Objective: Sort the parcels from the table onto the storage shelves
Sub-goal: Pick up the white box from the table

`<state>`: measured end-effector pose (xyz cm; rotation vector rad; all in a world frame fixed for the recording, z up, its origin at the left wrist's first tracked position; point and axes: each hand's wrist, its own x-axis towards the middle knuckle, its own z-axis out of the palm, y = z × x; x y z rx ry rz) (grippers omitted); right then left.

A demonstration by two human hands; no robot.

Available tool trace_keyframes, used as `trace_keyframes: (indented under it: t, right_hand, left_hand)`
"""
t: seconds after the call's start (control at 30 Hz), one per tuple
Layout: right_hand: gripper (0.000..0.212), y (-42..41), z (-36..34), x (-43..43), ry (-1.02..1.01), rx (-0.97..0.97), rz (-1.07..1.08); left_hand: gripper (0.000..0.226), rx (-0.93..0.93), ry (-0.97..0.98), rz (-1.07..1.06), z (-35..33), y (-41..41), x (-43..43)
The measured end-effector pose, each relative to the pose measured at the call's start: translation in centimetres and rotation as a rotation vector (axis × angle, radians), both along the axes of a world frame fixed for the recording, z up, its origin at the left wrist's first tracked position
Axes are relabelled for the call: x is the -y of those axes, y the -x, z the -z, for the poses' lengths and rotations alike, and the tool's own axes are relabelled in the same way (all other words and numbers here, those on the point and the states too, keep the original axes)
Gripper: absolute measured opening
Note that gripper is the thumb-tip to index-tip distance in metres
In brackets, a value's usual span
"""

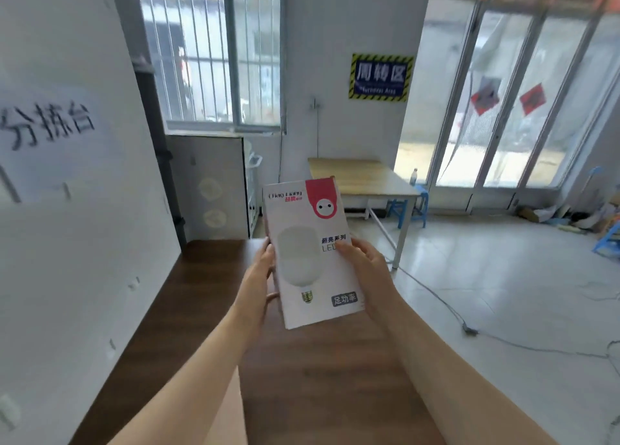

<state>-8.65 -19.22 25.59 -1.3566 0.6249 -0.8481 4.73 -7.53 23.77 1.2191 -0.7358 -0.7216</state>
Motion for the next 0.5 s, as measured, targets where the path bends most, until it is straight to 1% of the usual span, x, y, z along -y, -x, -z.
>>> trace_keyframes:
  t: [0.1, 0.13, 0.23, 0.3, 0.37, 0.43, 0.5]
  right_hand:
    - [0.021, -0.4, -5.4, -1.6, 0.063, 0.09, 0.018]
    - [0.018, -0.4, -7.2, -2.2, 0.08, 0.124, 0.018]
    - [0.01, 0.0, -12.2, -4.0, 0.164, 0.214, 0.01]
    - [0.017, 0.3, -15.0, -5.0, 0.226, 0.257, 0.012]
    - [0.026, 0.5, -17.4, -6.1, 0.289, 0.279, -0.002]
    - [0.026, 0.5, -19.0, -7.0, 0.333, 0.31, -0.019]
    - [0.027, 0.4, -19.9, -7.8, 0.346, 0.333, -0.023]
  left_hand:
    - [0.055, 0.098, 0.06, 0.04, -6.2, -0.6, -1.5]
    - [0.053, 0.154, 0.084, 0.039, -8.1, -0.6, -2.0]
    - [0.036, 0.273, 0.189, 0.017, -13.4, -0.2, -3.8]
    - [0.033, 0.304, 0.22, -0.006, -16.3, -0.3, -4.9]
    - [0.04, 0.336, 0.241, -0.014, -18.4, -0.4, -6.1]
    - [0.042, 0.365, 0.261, -0.012, -20.1, -0.6, -7.1]
    - [0.037, 0.379, 0.284, -0.02, -21.2, -0.6, -7.9]
